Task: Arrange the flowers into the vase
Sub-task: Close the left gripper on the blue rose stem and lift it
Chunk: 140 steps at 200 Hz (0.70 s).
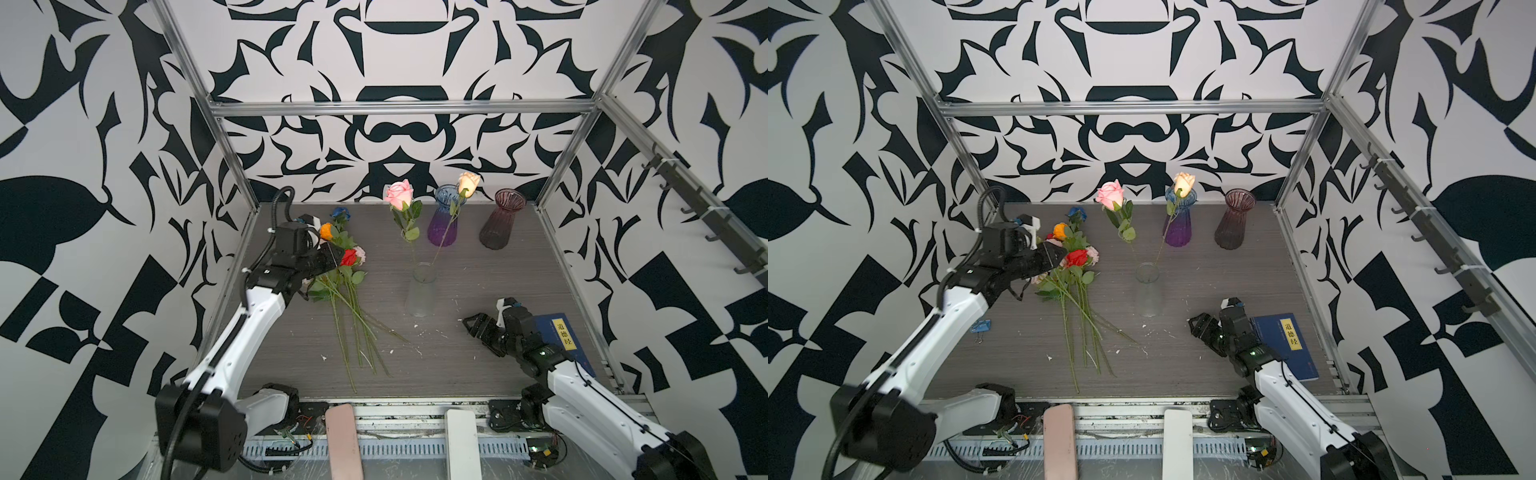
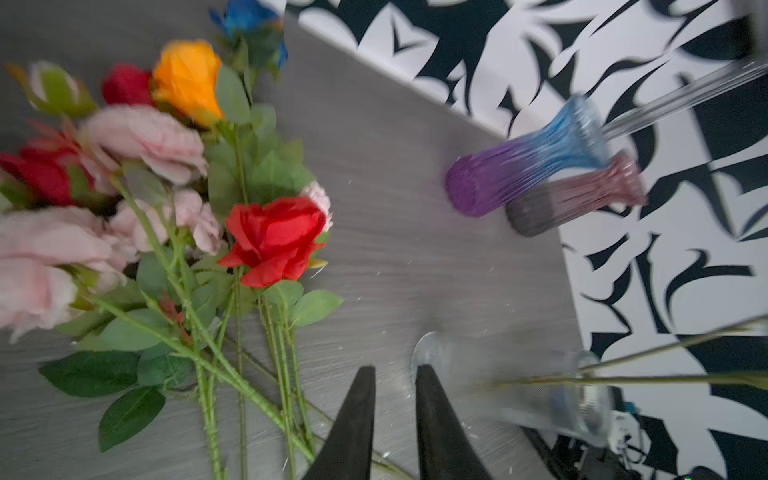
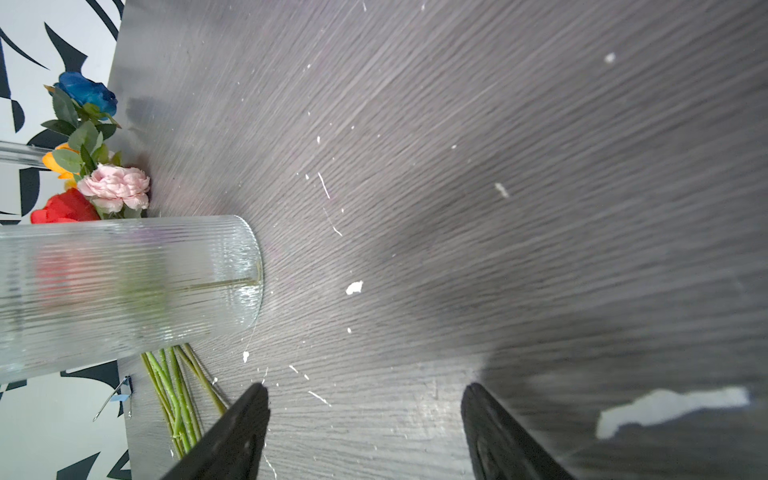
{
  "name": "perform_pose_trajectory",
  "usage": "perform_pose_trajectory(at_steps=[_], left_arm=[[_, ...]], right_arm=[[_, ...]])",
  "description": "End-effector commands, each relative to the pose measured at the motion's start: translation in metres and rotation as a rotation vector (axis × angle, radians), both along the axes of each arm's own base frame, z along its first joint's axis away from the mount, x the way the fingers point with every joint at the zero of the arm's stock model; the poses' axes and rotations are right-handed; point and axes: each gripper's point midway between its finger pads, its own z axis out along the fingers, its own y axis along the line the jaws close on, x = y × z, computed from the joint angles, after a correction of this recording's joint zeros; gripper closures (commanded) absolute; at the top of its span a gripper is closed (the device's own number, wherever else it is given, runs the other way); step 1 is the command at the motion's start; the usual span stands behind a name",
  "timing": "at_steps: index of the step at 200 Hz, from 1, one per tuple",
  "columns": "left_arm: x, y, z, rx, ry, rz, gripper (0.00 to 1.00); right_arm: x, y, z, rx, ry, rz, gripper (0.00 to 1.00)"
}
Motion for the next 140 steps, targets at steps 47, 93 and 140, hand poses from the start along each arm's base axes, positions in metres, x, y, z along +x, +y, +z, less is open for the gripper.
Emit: perform_pose_trajectory(at_steps=[47,93,140], left_arm=[[-0.018,-0.005,-0.114,0.045,0.301,-0.047,0.74],[-0.018,-0.006,-0.146,0.071,0.367,-0.05,0.66],[-0.02,-0.005,-0.163,0.078,0.396,-0.045,0.68]], right_arm=[[0.001,-0.001,0.001,0.003,-0.005,-0.001,0.23],[0.002,-0.001,0.0,0.007,0.0,0.001,0.23],[0.001,-0.001,0.0,0.013,-0.003,-0.004,0.23]])
